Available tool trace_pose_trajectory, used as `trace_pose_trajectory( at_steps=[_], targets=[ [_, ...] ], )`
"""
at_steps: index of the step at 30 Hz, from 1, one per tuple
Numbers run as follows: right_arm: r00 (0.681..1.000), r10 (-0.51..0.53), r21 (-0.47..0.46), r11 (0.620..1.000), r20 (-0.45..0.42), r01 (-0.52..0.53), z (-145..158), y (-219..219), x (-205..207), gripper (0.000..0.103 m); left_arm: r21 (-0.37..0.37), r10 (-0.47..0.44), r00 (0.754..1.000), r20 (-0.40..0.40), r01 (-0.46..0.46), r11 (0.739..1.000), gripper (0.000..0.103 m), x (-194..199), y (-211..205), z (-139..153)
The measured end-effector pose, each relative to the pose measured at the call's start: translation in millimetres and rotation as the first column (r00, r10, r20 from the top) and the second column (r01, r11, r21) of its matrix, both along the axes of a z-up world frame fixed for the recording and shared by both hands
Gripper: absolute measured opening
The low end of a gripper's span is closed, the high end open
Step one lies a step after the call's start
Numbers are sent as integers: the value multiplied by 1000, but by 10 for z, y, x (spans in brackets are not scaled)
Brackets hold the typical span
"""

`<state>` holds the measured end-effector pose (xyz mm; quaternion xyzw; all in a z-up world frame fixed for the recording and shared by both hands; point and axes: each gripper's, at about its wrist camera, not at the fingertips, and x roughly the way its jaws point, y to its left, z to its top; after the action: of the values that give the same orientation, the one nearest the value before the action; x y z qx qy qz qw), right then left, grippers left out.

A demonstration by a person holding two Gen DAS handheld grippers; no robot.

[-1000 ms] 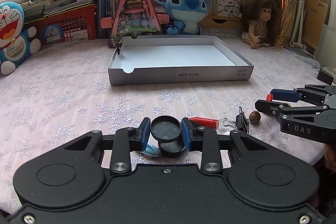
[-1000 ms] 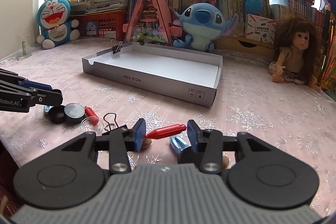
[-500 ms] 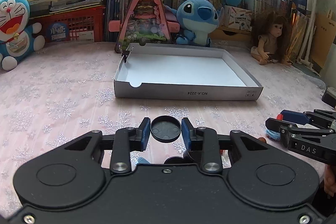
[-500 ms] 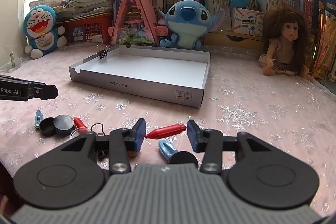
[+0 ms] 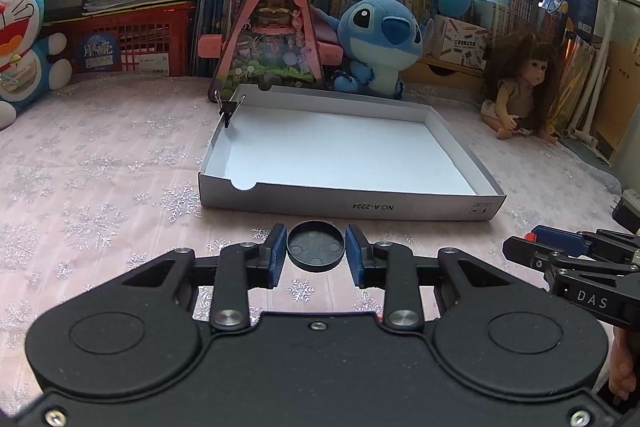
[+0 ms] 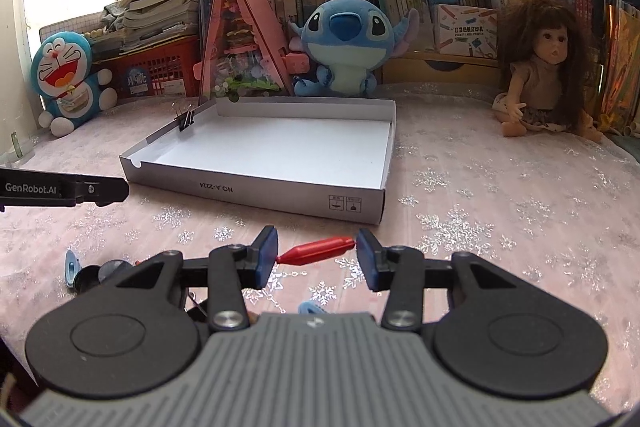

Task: Organize rigid objects
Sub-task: 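Carry the black lid with the left gripper over the white tray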

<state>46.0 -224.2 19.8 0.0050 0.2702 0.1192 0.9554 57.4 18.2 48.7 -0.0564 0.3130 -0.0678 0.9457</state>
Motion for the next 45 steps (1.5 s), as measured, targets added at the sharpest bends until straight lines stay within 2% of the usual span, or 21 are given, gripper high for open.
trace_pose_trajectory(
  at_steps=[6, 14, 18, 22, 28, 33, 39, 45],
  targets=[
    [1000, 1, 37, 999, -1, -1, 81, 4, 209, 49, -31, 1, 1000, -14, -2, 1000, 30, 260, -59, 21],
    [997, 21, 139, 990, -68, -12, 199, -19, 647, 49, -27, 16, 999, -49, -18, 999, 30, 726, -120, 73],
    [990, 42, 189, 982, -132, -16, 226, -15, 911, 49, -22, 28, 997, -77, -30, 999, 30, 1014, -140, 68],
    [965, 51, 241, 970, -256, 13, 179, -27, 1246, 50, -2, 19, 995, -101, -20, 1000, 30, 1276, -200, 62],
    [950, 29, 230, 972, -312, 46, 133, -23, 1494, 50, 51, 14, 991, -130, -7, 999, 30, 1494, -305, -32],
    [936, -3, 193, 978, -351, 75, 40, 13, 1626, 50, 48, 28, 985, -171, -21, 999, 30, 1619, -309, -145],
    [923, -36, 188, 975, -383, 116, -14, 44, 1814, 50, 64, 40, 987, -159, -30, 998, 30, 1759, -308, -151],
    [924, -62, 144, 982, -378, 125, -37, 148, 1935, 49, 66, 45, 985, -169, -34, 997, 30, 1869, -312, -185]
  ],
)
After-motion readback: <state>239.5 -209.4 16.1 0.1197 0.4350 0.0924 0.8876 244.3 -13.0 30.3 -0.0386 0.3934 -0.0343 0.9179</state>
